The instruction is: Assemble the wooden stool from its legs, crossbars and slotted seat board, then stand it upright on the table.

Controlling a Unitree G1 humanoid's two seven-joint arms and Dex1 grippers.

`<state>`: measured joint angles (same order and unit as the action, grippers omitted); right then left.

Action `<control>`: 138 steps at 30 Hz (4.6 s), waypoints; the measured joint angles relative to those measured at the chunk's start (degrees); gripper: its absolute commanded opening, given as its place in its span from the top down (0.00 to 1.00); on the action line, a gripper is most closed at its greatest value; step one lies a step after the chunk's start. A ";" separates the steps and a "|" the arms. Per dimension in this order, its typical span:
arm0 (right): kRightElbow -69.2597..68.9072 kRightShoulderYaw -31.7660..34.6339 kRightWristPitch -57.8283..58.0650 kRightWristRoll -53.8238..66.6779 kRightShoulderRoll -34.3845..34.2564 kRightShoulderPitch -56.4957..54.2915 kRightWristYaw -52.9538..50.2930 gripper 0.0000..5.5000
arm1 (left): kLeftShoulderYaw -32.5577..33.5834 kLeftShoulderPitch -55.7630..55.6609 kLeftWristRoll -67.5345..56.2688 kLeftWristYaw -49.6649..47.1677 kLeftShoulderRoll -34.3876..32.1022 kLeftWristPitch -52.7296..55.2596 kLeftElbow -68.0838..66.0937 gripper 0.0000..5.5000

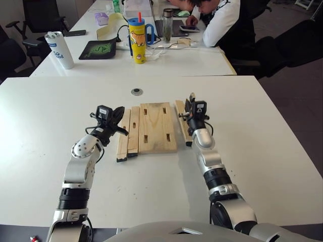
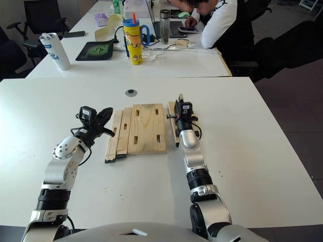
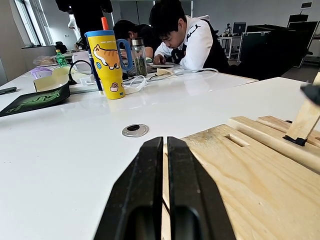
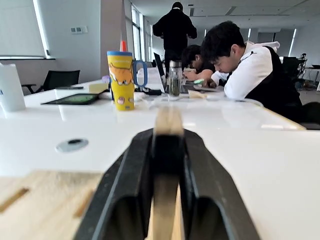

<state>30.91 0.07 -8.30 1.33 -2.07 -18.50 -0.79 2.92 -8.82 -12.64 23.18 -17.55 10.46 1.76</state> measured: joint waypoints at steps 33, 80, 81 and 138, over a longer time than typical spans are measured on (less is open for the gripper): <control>-11.47 3.71 7.13 1.36 7.39 -23.12 3.77 0.65 | -0.05 -0.03 0.50 -0.76 1.12 -1.03 0.25 0.97; -36.39 3.15 41.72 13.13 6.24 6.44 7.02 0.36 | -0.09 5.53 1.71 -7.04 6.28 -2.55 5.28 0.97; -35.20 4.26 45.37 14.97 6.33 4.07 7.22 0.35 | -0.19 6.56 2.09 -8.24 7.21 -3.29 5.76 0.97; -24.32 -4.56 45.86 3.45 11.62 -13.43 11.52 0.62 | -1.03 3.56 -0.85 -11.35 15.37 -7.49 1.10 0.97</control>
<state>6.59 -4.49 37.57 4.79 9.55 -31.93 10.72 1.89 -5.26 -13.49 11.83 -2.18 2.97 2.86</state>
